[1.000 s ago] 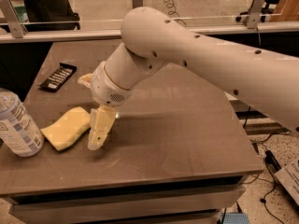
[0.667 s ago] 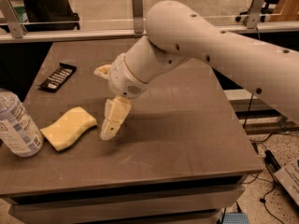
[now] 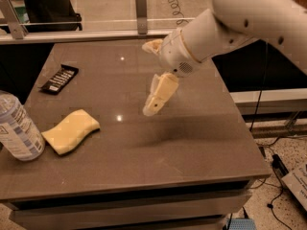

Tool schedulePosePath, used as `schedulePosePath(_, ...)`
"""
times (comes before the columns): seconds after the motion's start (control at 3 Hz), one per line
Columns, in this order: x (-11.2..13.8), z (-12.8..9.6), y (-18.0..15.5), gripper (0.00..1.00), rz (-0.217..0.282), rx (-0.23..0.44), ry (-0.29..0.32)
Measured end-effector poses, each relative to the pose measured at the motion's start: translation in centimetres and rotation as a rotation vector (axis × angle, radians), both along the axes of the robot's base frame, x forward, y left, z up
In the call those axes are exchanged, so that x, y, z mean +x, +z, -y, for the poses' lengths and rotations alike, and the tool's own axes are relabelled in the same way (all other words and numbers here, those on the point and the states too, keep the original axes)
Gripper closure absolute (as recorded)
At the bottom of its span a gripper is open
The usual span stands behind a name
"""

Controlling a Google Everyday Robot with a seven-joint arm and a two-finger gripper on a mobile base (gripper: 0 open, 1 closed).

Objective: Move sponge near blue plastic bottle

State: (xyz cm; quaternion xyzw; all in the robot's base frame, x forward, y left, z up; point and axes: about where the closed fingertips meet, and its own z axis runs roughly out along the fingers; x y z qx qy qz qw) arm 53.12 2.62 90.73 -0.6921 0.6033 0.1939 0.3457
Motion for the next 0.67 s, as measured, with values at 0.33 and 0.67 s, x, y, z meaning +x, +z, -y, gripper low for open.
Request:
schedulePosePath(0.33,1.56,3.66,2.57,0.00,0.040,0.012,-0.079)
schedulePosePath(0.67,1.55,3.65,2.58,0.00,0.040,0.012,-0.079)
